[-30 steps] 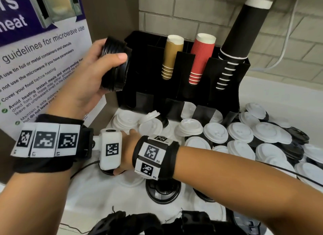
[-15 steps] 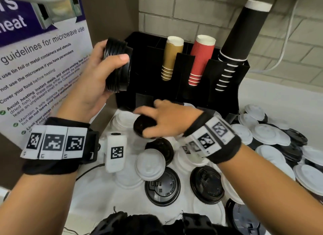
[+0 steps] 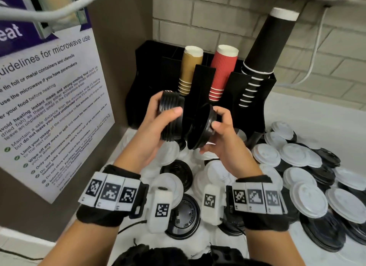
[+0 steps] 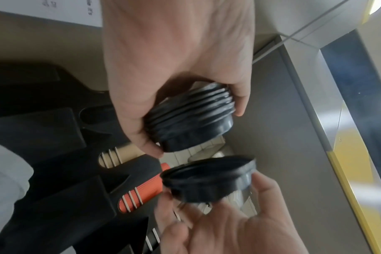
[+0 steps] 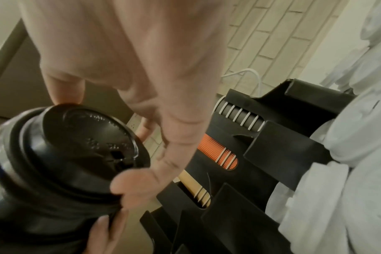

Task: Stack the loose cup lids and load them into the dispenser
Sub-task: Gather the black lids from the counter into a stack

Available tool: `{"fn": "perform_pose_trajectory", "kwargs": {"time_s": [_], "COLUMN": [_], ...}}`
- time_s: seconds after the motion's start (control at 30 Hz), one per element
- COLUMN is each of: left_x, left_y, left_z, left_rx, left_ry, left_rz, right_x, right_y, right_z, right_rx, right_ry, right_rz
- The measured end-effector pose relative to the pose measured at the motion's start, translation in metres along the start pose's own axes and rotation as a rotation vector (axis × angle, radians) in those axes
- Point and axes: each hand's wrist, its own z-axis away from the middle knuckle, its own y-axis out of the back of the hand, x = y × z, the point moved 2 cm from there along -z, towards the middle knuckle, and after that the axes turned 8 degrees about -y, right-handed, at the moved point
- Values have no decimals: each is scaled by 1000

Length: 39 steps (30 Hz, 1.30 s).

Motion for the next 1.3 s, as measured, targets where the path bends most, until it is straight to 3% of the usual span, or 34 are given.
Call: {"fn": "perform_pose_trajectory", "kwargs": {"time_s": [0.23, 0.8, 0.87, 0.93, 1.03, 1.13, 1.3], "left_x": [-4, -7, -4, 2, 10, 15, 15], "left_y": [-9, -5, 1, 10, 22, 29, 30], "left_z": [9, 15, 12, 8, 6, 5, 6], "left_rx": [-120, -11, 86, 181, 239, 232, 221], "left_ry": [37, 6, -23, -54, -85, -95, -98], "left_rz": [-40, -26, -17, -13, -14, -19, -41], "right_x": [-3, -6, -4, 0, 17, 32, 48], "right_y": [5, -12, -9, -8, -16, -31, -46], "right_z": [8, 8, 2, -6, -18, -21, -22], "right_rx": [-42, -93, -63, -61, -248, -390, -396], "right_ry": [135, 182, 100, 37, -86, -179, -182], "right_rz": [166, 211, 363, 755, 1352, 1555, 1685]}}
